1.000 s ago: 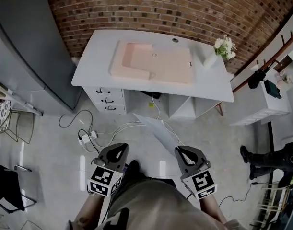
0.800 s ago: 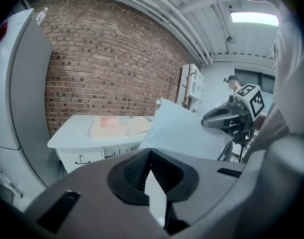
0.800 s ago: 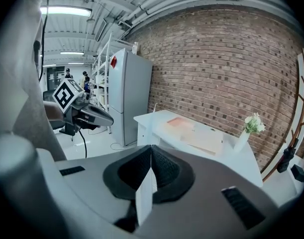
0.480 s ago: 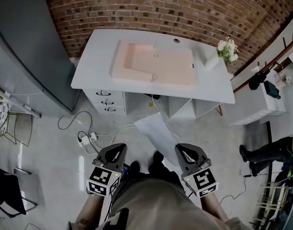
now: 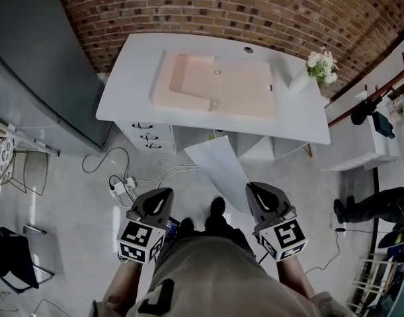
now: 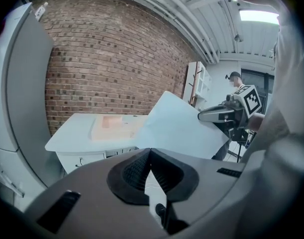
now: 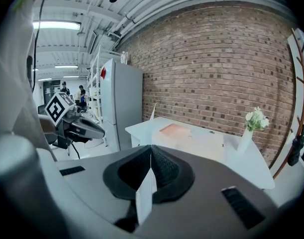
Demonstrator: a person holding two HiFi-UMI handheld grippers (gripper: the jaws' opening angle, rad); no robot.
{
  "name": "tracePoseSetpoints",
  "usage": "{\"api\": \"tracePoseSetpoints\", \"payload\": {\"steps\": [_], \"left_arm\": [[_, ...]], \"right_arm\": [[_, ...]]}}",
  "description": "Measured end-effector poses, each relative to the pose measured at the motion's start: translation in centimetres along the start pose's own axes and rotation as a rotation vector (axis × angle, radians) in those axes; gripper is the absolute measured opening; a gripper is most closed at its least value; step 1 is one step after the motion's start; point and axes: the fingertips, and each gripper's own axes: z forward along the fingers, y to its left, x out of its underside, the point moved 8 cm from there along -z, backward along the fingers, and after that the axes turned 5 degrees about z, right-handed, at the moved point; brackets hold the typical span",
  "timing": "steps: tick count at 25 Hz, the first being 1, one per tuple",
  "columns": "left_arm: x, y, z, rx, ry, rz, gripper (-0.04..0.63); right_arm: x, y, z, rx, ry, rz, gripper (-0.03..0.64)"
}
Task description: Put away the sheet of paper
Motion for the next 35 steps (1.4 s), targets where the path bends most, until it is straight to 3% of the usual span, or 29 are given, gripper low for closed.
{"api": "tracePoseSetpoints", "payload": {"steps": [7, 35], "left_arm": [[-2.3, 0.2, 3.5, -0.021, 0.026, 0.009, 0.014], [-9.9, -4.4, 14.6, -0.157, 0.066, 0.041, 0.014]], "right_arm": [[-0.4, -4.8, 1.8, 0.000, -0.018, 0.056, 0.023], [-1.7, -21.4, 4.7, -0.075, -0.076, 0.055, 0.023]]}}
